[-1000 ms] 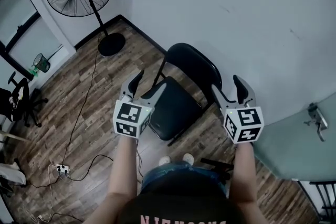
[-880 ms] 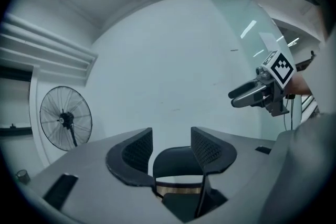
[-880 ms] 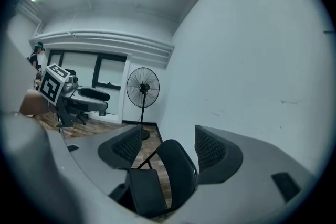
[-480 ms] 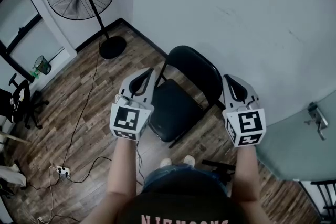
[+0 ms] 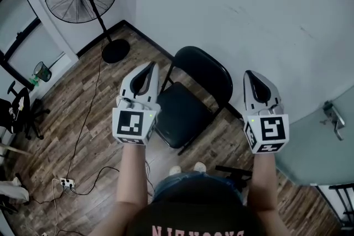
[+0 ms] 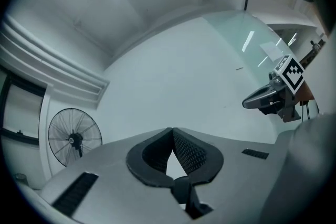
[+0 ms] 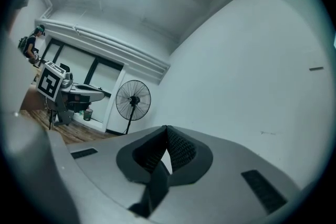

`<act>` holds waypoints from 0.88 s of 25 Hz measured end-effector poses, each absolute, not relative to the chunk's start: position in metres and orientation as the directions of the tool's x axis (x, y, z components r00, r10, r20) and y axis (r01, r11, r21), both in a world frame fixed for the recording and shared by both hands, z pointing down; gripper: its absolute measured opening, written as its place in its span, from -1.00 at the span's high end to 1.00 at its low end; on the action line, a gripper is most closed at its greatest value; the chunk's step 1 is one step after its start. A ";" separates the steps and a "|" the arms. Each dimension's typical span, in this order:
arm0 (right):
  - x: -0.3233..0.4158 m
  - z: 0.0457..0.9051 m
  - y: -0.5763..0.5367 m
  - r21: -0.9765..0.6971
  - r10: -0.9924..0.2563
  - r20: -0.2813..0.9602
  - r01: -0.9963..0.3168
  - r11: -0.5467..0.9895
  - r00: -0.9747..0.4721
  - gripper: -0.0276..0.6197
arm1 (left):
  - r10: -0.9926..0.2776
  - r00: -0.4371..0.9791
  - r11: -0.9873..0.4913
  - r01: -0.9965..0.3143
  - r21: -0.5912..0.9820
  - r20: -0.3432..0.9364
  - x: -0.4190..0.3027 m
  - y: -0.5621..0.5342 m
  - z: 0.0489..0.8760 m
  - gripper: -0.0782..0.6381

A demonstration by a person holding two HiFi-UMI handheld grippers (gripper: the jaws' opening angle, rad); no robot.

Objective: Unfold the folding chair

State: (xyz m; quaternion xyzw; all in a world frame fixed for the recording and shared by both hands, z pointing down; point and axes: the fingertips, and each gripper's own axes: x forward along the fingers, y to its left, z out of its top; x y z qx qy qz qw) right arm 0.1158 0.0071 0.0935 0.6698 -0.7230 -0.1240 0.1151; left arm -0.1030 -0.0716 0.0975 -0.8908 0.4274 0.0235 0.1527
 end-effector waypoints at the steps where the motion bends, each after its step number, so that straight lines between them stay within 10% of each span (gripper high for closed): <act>1: 0.117 0.092 0.009 0.331 -0.997 -0.006 -0.941 0.066 -0.072 0.91 | -0.757 0.630 -0.585 -0.771 -0.252 -0.173 -0.103 -0.071 0.097 0.77; 22: 0.131 0.076 0.025 0.326 -0.996 -0.073 -0.945 0.016 -0.042 0.91 | -0.767 0.606 -0.538 -0.787 -0.302 -0.210 -0.102 -0.069 0.084 0.77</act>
